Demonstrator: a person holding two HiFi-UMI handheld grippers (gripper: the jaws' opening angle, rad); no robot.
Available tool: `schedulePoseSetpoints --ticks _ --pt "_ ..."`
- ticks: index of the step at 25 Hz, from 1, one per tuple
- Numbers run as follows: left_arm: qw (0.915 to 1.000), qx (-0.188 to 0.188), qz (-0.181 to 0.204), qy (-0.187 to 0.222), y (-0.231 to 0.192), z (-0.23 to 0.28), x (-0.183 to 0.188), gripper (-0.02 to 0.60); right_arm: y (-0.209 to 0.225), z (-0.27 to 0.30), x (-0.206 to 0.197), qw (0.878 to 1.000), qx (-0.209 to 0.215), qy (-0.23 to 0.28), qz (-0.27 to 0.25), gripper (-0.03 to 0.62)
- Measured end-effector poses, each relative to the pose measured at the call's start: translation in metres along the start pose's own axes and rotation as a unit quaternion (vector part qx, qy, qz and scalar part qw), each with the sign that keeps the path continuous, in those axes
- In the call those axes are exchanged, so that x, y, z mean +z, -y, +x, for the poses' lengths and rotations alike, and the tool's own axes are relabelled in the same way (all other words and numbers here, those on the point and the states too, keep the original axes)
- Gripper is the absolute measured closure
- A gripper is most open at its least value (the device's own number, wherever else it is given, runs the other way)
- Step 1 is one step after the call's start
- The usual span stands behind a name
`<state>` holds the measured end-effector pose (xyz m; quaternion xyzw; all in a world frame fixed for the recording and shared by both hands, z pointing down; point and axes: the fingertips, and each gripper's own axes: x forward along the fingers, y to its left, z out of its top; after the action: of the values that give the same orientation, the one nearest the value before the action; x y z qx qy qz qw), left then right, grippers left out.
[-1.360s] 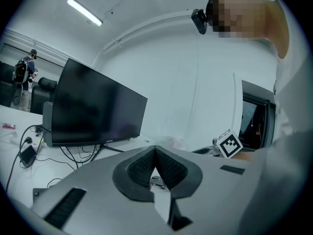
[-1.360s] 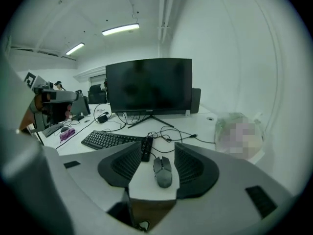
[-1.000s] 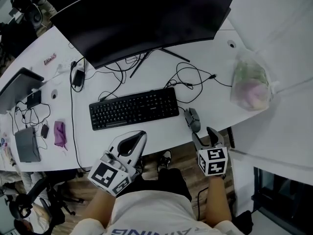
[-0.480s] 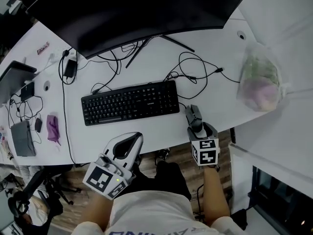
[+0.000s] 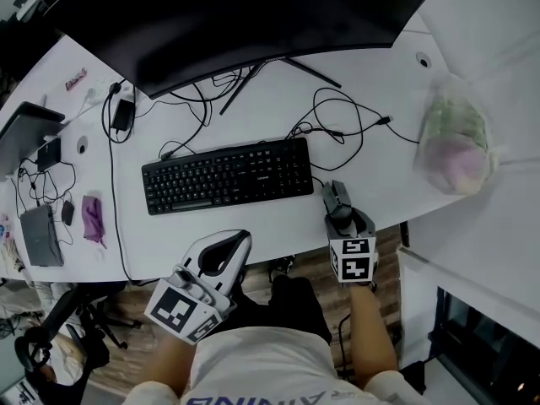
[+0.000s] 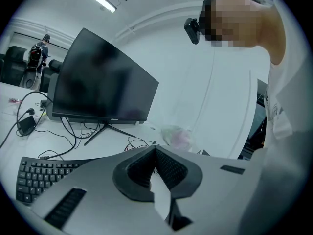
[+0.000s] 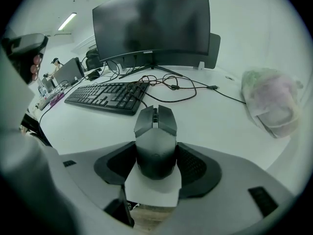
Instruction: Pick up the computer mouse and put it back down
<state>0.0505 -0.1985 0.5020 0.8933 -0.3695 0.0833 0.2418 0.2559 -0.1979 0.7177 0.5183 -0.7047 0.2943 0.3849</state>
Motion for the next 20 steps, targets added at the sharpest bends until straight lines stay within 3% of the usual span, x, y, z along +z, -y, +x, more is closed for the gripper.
schedulePoseSetpoints --ticks 10,20 --pt "1.0 -0.003 0.007 0.002 0.006 -0.008 0.006 0.577 -0.008 -0.032 0.029 0.997 0.003 0.072 0.013 0.324" --pt "0.9986 -0.01 0.032 0.041 0.01 -0.034 0.039 0.577 -0.012 -0.088 0.08 0.987 -0.019 0.159 0.015 0.324"
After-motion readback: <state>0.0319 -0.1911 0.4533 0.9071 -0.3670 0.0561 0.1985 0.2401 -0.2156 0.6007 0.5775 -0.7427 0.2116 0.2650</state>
